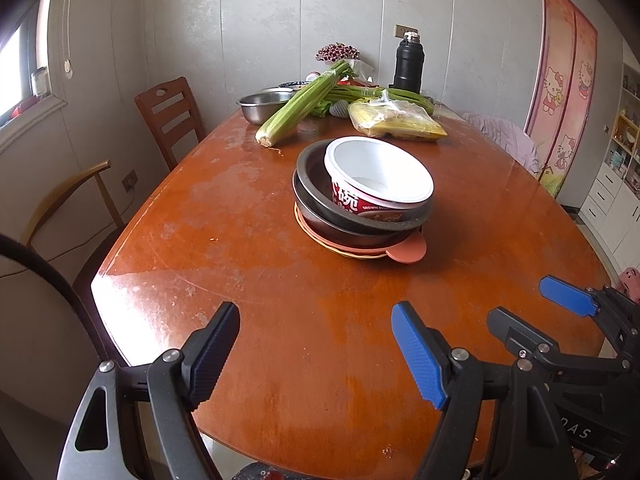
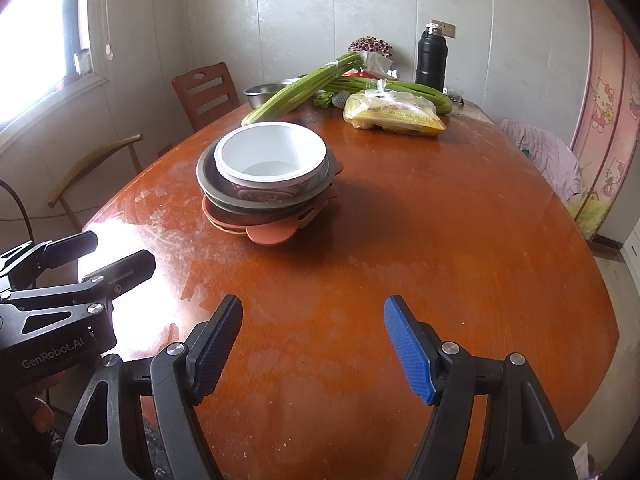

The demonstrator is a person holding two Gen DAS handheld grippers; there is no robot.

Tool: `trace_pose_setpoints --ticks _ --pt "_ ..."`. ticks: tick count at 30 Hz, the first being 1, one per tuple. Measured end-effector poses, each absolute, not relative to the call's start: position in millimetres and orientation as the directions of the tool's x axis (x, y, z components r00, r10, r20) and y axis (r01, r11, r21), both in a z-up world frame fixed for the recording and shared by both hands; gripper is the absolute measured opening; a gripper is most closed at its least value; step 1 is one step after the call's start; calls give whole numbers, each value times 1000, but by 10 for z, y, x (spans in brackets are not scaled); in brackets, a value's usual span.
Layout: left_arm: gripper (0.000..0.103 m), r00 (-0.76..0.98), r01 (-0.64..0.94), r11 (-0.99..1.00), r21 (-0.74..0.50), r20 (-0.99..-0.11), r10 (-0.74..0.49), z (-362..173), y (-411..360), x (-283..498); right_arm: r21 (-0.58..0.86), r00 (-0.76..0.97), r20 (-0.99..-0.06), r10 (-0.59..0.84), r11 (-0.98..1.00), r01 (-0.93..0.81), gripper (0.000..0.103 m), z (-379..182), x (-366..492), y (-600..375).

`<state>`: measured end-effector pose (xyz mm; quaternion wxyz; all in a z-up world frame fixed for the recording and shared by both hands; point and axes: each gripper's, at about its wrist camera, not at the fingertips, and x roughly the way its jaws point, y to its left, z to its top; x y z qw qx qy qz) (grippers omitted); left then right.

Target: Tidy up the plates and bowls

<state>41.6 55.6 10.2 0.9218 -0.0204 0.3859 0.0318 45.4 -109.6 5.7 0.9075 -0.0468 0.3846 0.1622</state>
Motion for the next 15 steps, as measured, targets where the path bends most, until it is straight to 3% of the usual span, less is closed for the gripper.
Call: trace_pose_setpoints --ticks 15 --pt "78 692 -57 998 -1 -721 39 84 480 369 36 660 -708 251 946 -322 75 65 332 -1148"
